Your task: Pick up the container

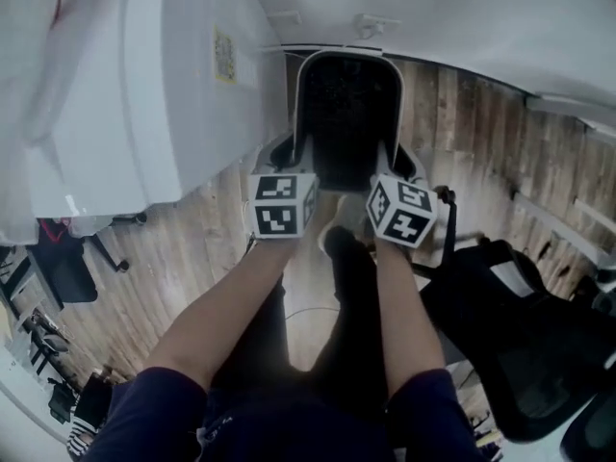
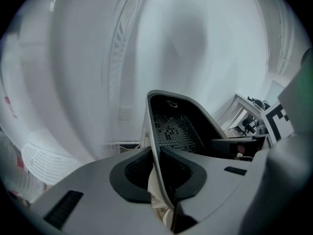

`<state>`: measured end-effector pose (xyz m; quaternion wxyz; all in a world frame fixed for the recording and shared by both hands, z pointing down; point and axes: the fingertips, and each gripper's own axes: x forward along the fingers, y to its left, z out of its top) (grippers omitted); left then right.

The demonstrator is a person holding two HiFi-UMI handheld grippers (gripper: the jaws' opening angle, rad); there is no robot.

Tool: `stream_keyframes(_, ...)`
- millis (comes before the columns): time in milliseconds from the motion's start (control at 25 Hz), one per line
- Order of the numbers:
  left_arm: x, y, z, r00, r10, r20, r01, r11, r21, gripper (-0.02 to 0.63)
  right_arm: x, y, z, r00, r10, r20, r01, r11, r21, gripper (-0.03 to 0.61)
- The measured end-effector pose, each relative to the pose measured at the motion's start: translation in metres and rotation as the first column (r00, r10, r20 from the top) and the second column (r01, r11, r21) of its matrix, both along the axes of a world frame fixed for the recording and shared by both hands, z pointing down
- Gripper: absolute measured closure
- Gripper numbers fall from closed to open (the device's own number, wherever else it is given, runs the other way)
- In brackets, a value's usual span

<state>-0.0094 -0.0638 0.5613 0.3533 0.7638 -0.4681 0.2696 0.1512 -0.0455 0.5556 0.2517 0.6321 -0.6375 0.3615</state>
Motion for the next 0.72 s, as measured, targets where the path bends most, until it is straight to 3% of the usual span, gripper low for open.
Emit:
stream_keyframes(320,-0.018,0.032,-0.121,1.0,-0.003,-0.003,0.003,1.0,0.013,0.555,-0.018,0.035,-0.121,1.0,0.024,0.007,-0.024,0.999,0.023,0.506)
stream_keyframes(720,-0.024,0.057,-0.227,0.999,-0.016,-0.029,0.017,0.999,0.039,0.554,-0.025,0.057,-0.226,1.0,0.011,0.001,-0.011,0.999,0.052,0.506)
